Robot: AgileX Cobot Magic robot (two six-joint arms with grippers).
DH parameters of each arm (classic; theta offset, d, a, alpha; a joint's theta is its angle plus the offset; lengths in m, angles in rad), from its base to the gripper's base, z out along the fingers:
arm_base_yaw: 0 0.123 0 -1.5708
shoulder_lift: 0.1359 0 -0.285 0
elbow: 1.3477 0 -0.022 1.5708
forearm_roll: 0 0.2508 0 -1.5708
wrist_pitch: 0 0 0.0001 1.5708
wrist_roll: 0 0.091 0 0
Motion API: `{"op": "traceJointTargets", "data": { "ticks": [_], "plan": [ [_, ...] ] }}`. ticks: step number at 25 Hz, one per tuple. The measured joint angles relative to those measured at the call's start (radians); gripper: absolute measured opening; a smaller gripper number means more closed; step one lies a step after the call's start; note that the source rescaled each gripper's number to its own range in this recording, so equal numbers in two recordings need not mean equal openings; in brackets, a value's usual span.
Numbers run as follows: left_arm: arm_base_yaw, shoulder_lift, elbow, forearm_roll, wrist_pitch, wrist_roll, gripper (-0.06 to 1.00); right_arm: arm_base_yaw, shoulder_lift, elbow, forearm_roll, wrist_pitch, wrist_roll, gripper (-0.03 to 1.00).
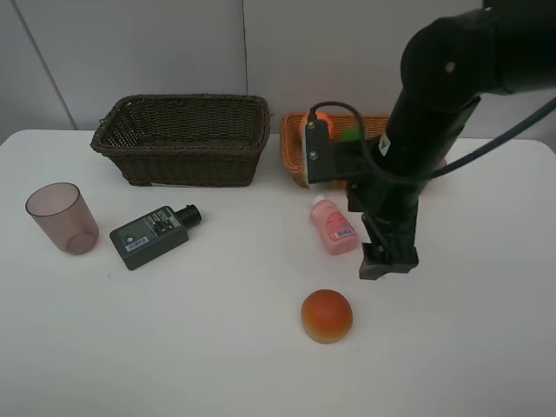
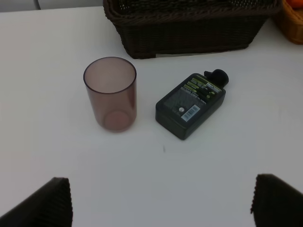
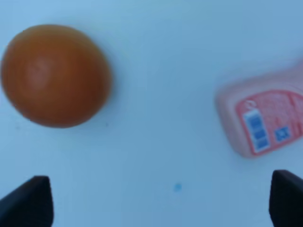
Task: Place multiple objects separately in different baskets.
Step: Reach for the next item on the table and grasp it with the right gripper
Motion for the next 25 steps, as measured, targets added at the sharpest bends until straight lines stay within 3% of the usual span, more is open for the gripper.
{"op": "traceJointTargets", "data": {
  "ticks": [5,12,21,25],
  "plan": [
    [0.000,0.000,0.000,0.000,0.000,0.000,0.98,0.049,0.000,0.096,-0.010,-0.061,-0.158,0.98],
    [0.000,0.000,0.000,0.000,0.000,0.000,0.98,0.084,0.000,0.160,-0.028,-0.195,-0.220,0.98],
    [0.000,0.000,0.000,0.000,0.000,0.000,0.98,0.119,0.002,0.162,0.082,-0.205,-0.408,0.98],
    [0.000,0.000,0.000,0.000,0.000,0.000,0.98,0.119,0.038,0.162,0.103,-0.209,-0.436,0.98]
  ]
}}
